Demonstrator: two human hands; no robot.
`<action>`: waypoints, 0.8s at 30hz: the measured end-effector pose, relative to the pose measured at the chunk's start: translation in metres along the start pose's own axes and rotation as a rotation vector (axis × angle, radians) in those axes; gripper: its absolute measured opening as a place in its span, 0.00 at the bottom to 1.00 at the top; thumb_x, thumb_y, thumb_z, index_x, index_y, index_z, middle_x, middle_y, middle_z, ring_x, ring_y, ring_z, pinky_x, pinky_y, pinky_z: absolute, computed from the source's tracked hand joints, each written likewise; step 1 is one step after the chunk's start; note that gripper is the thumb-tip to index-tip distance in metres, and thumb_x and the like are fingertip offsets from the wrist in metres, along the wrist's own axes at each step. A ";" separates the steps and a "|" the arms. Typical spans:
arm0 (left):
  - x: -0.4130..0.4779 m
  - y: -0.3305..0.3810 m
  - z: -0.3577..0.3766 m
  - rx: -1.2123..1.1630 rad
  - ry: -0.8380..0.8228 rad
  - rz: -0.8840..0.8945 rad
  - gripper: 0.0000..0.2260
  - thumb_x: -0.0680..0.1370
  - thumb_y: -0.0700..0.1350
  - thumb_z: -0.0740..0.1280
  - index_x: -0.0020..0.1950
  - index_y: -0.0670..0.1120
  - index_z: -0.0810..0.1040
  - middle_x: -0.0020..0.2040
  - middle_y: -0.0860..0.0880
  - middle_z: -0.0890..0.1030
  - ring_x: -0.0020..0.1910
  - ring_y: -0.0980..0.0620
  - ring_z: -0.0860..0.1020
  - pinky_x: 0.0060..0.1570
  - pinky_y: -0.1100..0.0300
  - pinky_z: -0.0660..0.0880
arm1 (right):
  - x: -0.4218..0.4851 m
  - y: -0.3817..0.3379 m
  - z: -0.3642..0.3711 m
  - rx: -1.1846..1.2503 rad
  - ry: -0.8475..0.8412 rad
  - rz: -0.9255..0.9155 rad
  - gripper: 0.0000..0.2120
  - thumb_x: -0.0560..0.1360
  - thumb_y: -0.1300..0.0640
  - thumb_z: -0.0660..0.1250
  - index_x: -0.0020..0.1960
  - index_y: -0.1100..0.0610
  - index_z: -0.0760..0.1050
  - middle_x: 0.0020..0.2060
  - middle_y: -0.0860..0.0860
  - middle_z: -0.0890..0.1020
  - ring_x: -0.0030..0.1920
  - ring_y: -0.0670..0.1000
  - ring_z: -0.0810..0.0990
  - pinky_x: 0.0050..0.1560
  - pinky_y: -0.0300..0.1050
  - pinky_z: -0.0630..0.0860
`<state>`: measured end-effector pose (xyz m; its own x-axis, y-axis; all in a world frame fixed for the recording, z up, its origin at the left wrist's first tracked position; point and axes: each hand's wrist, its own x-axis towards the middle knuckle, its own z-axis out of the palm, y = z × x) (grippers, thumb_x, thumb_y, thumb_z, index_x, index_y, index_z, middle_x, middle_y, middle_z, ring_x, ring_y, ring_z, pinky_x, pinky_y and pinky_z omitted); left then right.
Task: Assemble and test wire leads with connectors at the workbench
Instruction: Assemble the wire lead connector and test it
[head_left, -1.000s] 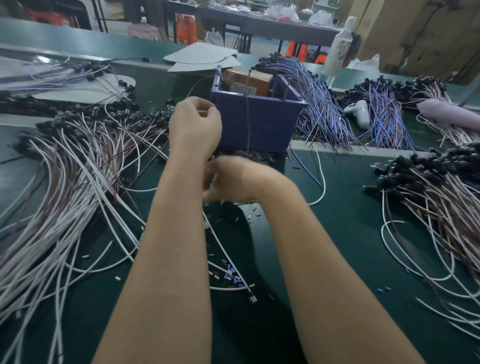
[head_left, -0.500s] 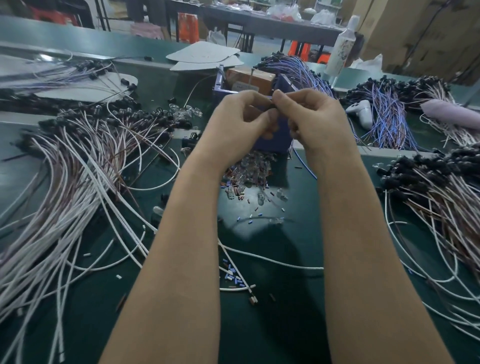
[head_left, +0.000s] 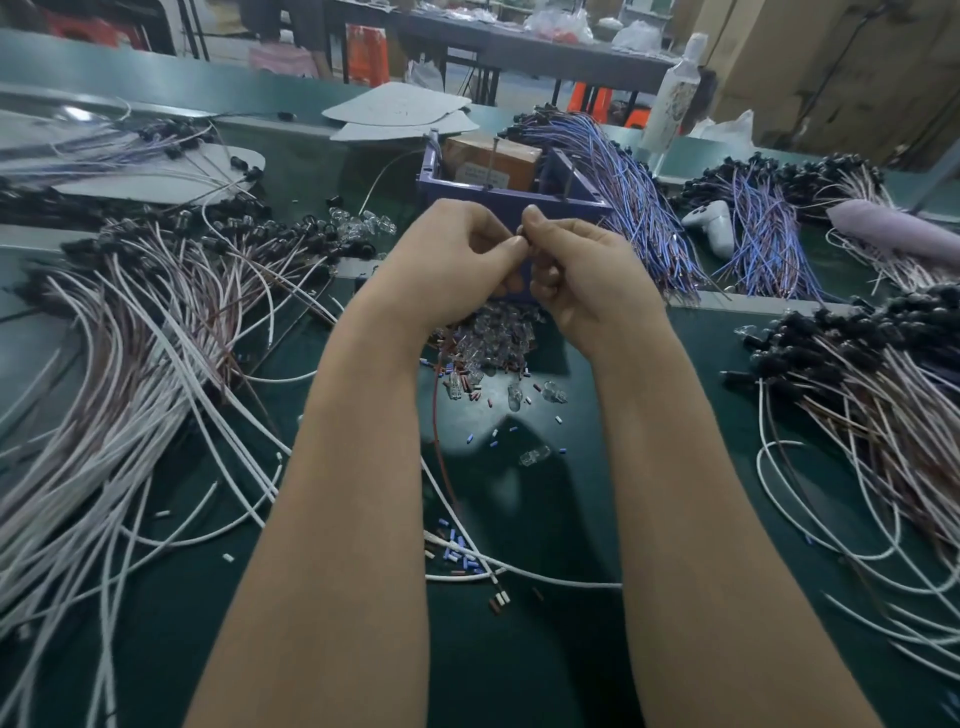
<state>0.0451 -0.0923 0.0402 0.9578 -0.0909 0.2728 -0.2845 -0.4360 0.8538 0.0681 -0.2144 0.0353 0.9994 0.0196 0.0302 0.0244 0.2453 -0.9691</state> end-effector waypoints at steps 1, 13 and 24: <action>-0.001 0.000 -0.001 0.010 -0.004 -0.020 0.07 0.79 0.45 0.65 0.46 0.43 0.80 0.36 0.50 0.82 0.33 0.57 0.78 0.46 0.57 0.77 | 0.001 0.002 0.001 -0.004 -0.002 0.013 0.10 0.76 0.61 0.67 0.36 0.60 0.73 0.23 0.49 0.70 0.20 0.42 0.63 0.21 0.33 0.62; -0.006 0.006 -0.002 0.078 0.079 -0.094 0.03 0.79 0.44 0.65 0.52 0.50 0.75 0.45 0.50 0.84 0.45 0.55 0.79 0.48 0.61 0.73 | -0.002 0.013 -0.025 -1.018 -0.123 0.114 0.04 0.75 0.57 0.68 0.43 0.56 0.78 0.32 0.52 0.79 0.29 0.48 0.73 0.28 0.37 0.73; -0.005 0.003 -0.011 0.005 0.139 -0.108 0.08 0.75 0.37 0.68 0.45 0.51 0.75 0.51 0.45 0.82 0.53 0.47 0.79 0.58 0.51 0.76 | -0.054 0.010 -0.028 -1.334 -0.518 0.569 0.15 0.73 0.55 0.72 0.46 0.65 0.72 0.19 0.51 0.78 0.20 0.45 0.77 0.23 0.34 0.74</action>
<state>0.0388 -0.0837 0.0460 0.9676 0.0815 0.2390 -0.1801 -0.4407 0.8794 0.0156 -0.2398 0.0171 0.7729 0.2001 -0.6022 -0.0572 -0.9231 -0.3802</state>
